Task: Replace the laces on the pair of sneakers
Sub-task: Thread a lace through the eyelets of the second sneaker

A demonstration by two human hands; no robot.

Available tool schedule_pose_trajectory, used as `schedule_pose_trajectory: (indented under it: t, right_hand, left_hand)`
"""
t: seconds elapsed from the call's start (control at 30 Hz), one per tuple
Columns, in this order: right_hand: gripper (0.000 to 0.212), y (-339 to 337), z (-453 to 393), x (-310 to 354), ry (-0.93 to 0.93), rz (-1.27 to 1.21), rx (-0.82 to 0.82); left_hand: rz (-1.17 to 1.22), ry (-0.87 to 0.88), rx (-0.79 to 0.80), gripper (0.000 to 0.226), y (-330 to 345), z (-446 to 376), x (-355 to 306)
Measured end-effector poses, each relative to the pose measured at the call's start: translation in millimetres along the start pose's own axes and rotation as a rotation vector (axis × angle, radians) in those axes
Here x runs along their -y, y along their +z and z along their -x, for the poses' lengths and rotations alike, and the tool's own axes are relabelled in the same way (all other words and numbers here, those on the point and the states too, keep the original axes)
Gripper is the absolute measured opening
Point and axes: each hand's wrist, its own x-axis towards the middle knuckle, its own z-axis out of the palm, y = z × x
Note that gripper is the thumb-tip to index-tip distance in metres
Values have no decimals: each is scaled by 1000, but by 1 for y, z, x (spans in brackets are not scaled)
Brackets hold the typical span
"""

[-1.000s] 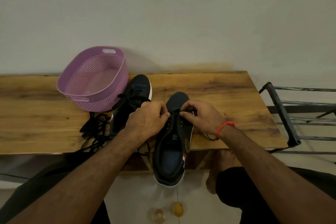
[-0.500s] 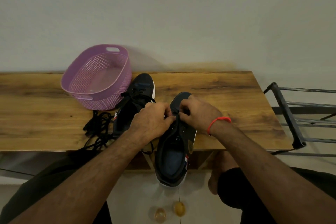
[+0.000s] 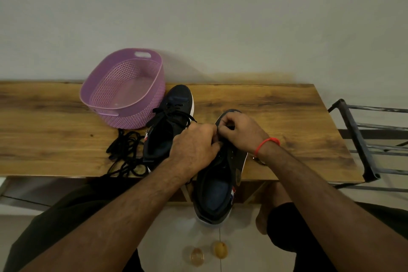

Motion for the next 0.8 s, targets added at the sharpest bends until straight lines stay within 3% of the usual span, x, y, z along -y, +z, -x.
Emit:
schedule_pose_trajectory:
  t: [0.17,0.3,0.57,0.7,0.8]
  right_hand:
    - [5,-23,3,-10,3,-58,14]
    - [11,-24,11,-10,-31,208,130]
    - [15,-10,10,3,18,420,89]
    - [16,-5,9,3,6,426,72]
    - [15,-4,8,1,16,256,62]
  left_hand:
    - [24,-32,28,19,-1,-1,2]
    - [38,-47,61,18,-4,-4,3]
    - [55,-48,107,15,-6,-7,7]
    - [63,-29,133,15,-3,-6,7]
    - [12,-4,84,13,-2,-3,7]
